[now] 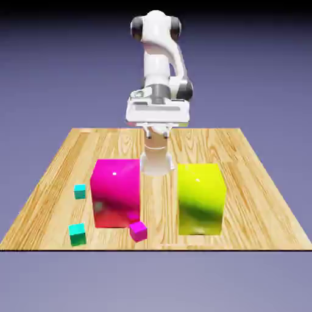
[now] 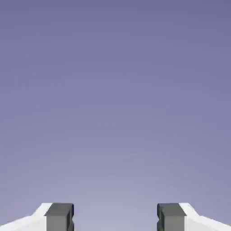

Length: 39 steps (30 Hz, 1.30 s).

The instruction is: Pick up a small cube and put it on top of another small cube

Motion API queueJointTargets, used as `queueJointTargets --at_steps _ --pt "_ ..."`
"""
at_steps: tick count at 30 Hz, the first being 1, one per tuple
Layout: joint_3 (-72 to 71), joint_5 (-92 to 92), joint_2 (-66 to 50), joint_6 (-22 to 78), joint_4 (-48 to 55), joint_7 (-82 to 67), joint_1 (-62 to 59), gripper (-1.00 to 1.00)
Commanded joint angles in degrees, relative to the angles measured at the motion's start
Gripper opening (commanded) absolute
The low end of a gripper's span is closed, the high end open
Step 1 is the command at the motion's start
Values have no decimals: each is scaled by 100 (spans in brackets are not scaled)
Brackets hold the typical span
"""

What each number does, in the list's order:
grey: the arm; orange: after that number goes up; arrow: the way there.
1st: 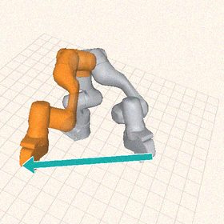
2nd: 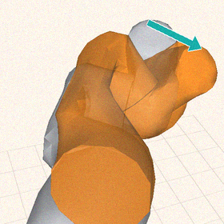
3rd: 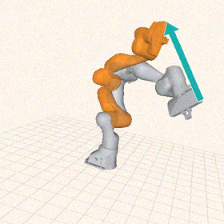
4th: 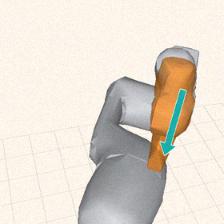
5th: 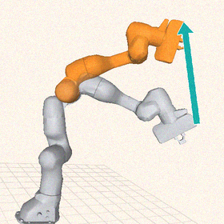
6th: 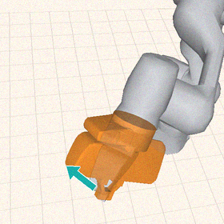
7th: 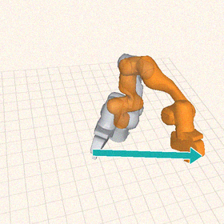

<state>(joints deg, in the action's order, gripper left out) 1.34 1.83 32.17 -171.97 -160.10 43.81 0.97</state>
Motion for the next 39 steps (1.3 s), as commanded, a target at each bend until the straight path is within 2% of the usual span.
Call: queueJointTargets --at_steps 1,11,22,31,32,39 --pt "124 -59 -198 72 46 243 -201 0" --pt "1245 -693 -2179 663 421 2642 -2278 0" --pt "1080 -1780 -3777 -53 -48 4265 -4538 0" --pt "1097 -1799 -5401 -1239 398 4400 -4534 0" --pt "1097 -1799 -5401 -1239 398 4400 -4534 -100" --pt "1084 -1784 -4157 -330 56 4296 -4537 -100"
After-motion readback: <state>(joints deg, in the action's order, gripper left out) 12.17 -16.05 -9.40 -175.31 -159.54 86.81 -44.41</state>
